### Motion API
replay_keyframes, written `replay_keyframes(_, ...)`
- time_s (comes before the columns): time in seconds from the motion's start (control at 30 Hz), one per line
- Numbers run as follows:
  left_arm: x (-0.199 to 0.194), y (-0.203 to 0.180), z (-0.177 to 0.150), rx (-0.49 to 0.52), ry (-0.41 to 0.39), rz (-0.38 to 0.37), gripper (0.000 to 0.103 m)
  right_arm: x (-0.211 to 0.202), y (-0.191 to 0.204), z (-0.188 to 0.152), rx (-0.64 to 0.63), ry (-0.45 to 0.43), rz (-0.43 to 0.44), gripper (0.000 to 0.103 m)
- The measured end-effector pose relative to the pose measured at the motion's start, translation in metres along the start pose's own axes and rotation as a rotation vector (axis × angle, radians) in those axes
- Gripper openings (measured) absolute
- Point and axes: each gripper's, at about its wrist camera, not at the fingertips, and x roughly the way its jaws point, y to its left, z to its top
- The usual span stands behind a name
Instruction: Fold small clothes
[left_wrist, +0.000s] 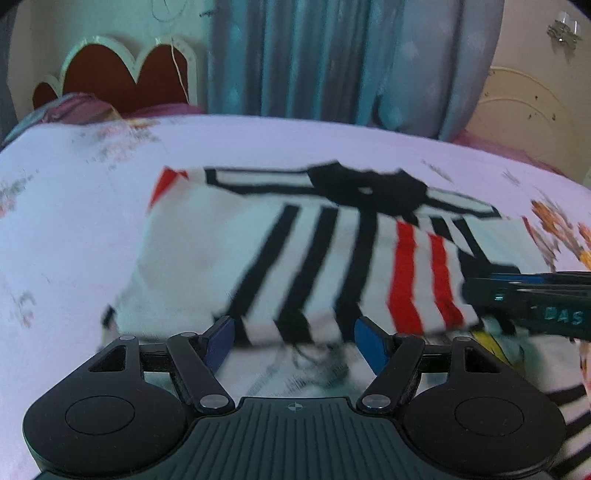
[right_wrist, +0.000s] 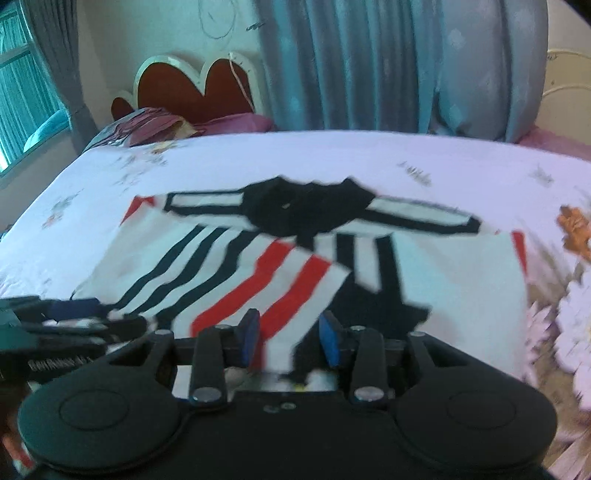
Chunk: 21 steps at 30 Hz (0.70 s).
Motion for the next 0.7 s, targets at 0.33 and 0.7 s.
replay_keyframes(0.33,0.003,-0.002,-0.036,0.097,0.037,-0.011,0.071,-0.007,0.023,-0.050,-0.008,0.065,-0.079,0.033)
replay_keyframes(0.7,-0.036,0.037,-0.067,0.114,0.033,-0.002,0.071,-0.055,0.012,-0.089,0.051,0.068,-0.273,0.037)
